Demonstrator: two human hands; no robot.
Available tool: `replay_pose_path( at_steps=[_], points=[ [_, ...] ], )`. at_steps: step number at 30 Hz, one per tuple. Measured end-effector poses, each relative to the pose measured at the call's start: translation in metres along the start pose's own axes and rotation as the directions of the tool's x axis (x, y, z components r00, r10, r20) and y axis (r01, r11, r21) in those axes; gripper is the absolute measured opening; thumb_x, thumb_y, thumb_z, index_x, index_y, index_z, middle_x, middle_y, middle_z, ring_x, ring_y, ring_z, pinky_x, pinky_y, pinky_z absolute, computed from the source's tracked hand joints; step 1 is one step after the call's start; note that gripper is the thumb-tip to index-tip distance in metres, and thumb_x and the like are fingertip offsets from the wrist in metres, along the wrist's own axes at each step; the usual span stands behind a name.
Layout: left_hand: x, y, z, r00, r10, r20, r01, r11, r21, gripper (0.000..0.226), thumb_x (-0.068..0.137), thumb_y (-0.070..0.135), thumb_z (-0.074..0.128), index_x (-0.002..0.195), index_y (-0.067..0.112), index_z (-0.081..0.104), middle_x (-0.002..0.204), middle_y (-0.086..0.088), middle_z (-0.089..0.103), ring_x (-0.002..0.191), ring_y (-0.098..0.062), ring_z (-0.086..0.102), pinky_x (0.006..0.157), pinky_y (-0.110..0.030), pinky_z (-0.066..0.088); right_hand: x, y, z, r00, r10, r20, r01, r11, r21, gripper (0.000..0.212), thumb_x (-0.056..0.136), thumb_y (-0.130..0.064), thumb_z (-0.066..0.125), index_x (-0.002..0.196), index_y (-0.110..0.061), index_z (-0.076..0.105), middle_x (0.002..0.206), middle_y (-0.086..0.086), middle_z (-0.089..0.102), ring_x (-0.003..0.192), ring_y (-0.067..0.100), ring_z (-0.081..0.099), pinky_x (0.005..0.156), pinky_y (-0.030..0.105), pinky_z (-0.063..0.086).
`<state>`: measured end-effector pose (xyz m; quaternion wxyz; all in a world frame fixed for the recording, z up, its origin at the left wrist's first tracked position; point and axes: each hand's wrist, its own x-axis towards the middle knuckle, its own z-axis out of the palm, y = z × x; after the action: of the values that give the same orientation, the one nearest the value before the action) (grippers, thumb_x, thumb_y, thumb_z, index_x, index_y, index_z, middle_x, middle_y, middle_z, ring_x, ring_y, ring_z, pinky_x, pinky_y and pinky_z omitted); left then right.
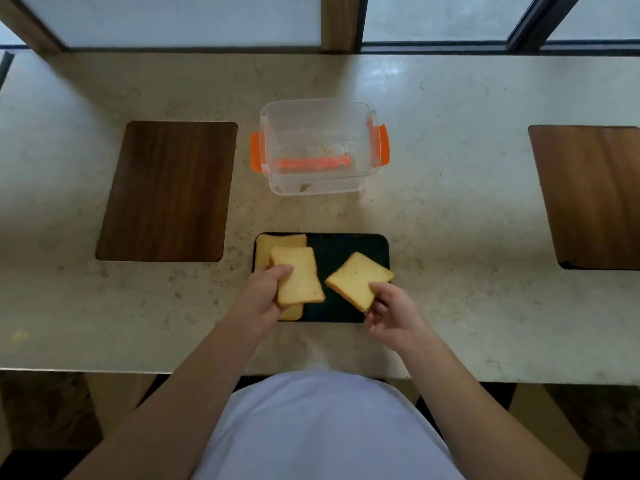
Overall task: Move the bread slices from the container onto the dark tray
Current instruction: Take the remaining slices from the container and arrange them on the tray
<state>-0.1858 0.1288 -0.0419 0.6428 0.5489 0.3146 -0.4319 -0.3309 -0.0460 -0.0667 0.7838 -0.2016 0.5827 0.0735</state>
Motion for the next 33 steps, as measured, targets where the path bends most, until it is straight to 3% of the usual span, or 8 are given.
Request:
replay_pose_path(
  at_steps=[4,7,12,16,21,26,29,33],
  points=[
    [0.004,-0.005,-0.007,0.999,0.03,0.021,-0.031,0.999,0.026,0.046,0.095,0.007,0.06,0.138,0.008,0.045,0.125,-0.014,0.06,0.108,-0.03,0.061,0.075,-0.043,0.055,0.01,0.004,0.003,0.992,-0.073,-0.101,0.081,0.994,0.075,0.023,0.087,-0.018,0.068,0.108,-0.012,0.062,0.091,0.009,0.064,0.067,0.015,0.057,0.049,0.022,0.042],
    [0.006,-0.004,-0.007,0.998,0.035,0.046,-0.033,0.999,-0.027,0.042,0.095,0.005,0.059,0.135,0.008,0.048,0.127,-0.015,0.059,0.111,-0.03,0.06,0.082,-0.045,0.054,0.015,0.002,0.012,0.988,-0.11,-0.108,0.125,0.982,0.144,0.017,0.088,-0.016,0.07,0.101,-0.011,0.062,0.094,0.01,0.064,0.077,0.019,0.061,0.052,0.024,0.05],
    [0.007,-0.001,-0.004,0.996,0.039,0.083,-0.038,0.999,-0.022,0.031,0.093,0.004,0.061,0.123,0.011,0.055,0.126,-0.014,0.06,0.112,-0.031,0.061,0.075,-0.042,0.057,0.021,-0.007,0.032,0.984,-0.134,-0.113,0.158,0.959,0.236,0.018,0.09,-0.011,0.071,0.105,-0.007,0.062,0.106,0.016,0.066,0.091,0.026,0.066,0.06,0.03,0.057],
    [0.009,-0.001,-0.002,0.996,0.033,0.085,-0.033,0.999,-0.002,0.039,0.093,0.004,0.061,0.131,0.009,0.052,0.126,-0.014,0.06,0.112,-0.031,0.061,0.073,-0.042,0.057,0.023,-0.007,0.042,0.986,-0.137,-0.095,0.156,0.959,0.237,0.017,0.09,-0.009,0.072,0.104,-0.003,0.064,0.105,0.018,0.068,0.095,0.029,0.068,0.063,0.034,0.06],
    [0.012,0.0,-0.002,0.993,0.022,0.116,-0.025,0.999,0.023,0.03,0.092,0.004,0.062,0.121,0.012,0.057,0.124,-0.013,0.062,0.111,-0.03,0.062,0.073,-0.041,0.059,0.026,-0.009,0.048,0.988,-0.126,-0.088,0.147,0.946,0.288,0.017,0.09,-0.002,0.07,0.106,0.002,0.066,0.109,0.021,0.069,0.099,0.031,0.068,0.069,0.037,0.062],
    [0.015,0.0,0.004,0.993,0.015,0.12,-0.019,0.999,0.03,0.029,0.092,0.002,0.062,0.12,0.008,0.058,0.119,-0.014,0.063,0.107,-0.03,0.064,0.067,-0.039,0.06,0.025,-0.012,0.049,0.991,-0.106,-0.08,0.122,0.966,0.228,0.018,0.092,0.0,0.067,0.108,0.005,0.062,0.118,0.027,0.064,0.106,0.035,0.065,0.074,0.039,0.059],
    [0.016,0.001,0.008,0.992,0.021,0.125,-0.027,0.998,0.047,0.026,0.092,0.002,0.062,0.116,0.011,0.059,0.119,-0.014,0.064,0.107,-0.03,0.063,0.066,-0.038,0.06,0.021,-0.014,0.045,0.995,-0.083,-0.061,0.094,0.973,0.211,0.017,0.093,0.0,0.065,0.108,0.004,0.059,0.127,0.03,0.059,0.117,0.038,0.06,0.085,0.042,0.057],
    [0.015,0.0,0.01,0.992,0.021,0.128,-0.031,0.997,0.077,0.025,0.091,0.002,0.061,0.114,0.012,0.06,0.117,-0.013,0.064,0.102,-0.028,0.064,0.062,-0.036,0.06,0.018,-0.017,0.038,0.995,-0.065,-0.081,0.078,0.981,0.178,0.04,0.094,-0.003,0.065,0.13,0.006,0.05,0.138,0.032,0.051,0.124,0.04,0.055,0.093,0.044,0.055]
  ],
)
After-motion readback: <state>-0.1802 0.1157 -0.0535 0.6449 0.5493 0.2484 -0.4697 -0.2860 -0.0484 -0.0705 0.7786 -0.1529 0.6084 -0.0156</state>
